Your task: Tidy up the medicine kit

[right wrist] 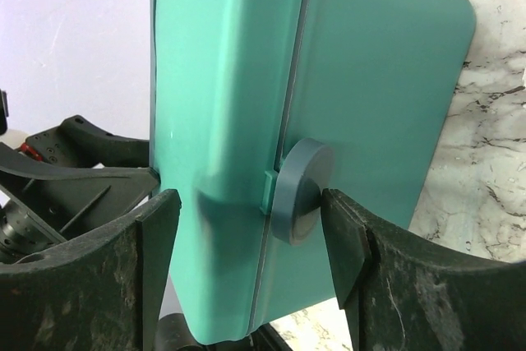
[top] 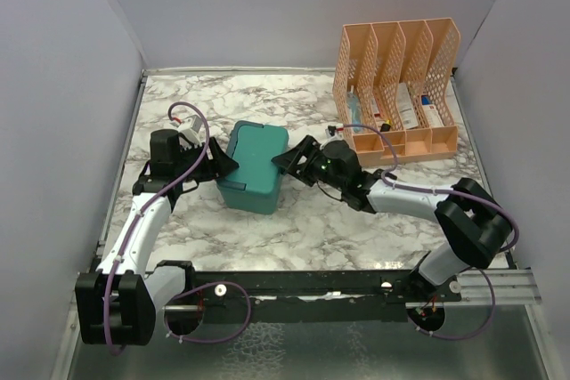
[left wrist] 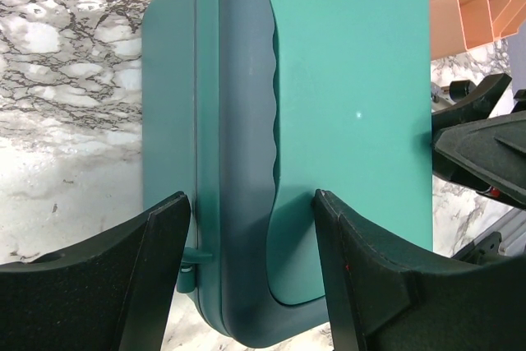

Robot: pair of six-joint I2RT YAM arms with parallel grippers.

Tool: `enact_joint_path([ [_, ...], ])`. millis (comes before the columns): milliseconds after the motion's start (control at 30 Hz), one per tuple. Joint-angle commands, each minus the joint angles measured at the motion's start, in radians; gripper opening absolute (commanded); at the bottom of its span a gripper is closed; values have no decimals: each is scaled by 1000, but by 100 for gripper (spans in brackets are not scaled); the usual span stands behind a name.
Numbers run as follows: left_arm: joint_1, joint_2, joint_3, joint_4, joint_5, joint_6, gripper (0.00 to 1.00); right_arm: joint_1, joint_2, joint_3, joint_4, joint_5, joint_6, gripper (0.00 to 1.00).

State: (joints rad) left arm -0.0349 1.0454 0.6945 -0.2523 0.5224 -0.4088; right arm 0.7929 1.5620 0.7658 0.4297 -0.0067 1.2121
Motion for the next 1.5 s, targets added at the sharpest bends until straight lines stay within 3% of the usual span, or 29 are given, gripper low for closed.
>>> enact_joint_path([
  [0, -5, 15, -34, -103, -58, 38, 63, 11, -1, 63, -33, 9, -42, 69],
  [200, -5, 18, -33, -102, -59, 38, 63, 19, -3, 124, -163, 37, -73, 65],
  [500, -5, 21, -33, -103, -57, 38, 63, 54, 7, 210, -306, 91, -135, 49],
  [933, -6, 24, -35, -103, -49, 37, 63, 90, 31, 305, -458, 159, -189, 16],
  [1233, -5, 22, -36, -103, -50, 35, 63, 101, 29, 337, -511, 179, -194, 9],
  [1467, -5, 21, -36, -102, -50, 35, 63, 101, 37, 328, -503, 193, -199, 13],
])
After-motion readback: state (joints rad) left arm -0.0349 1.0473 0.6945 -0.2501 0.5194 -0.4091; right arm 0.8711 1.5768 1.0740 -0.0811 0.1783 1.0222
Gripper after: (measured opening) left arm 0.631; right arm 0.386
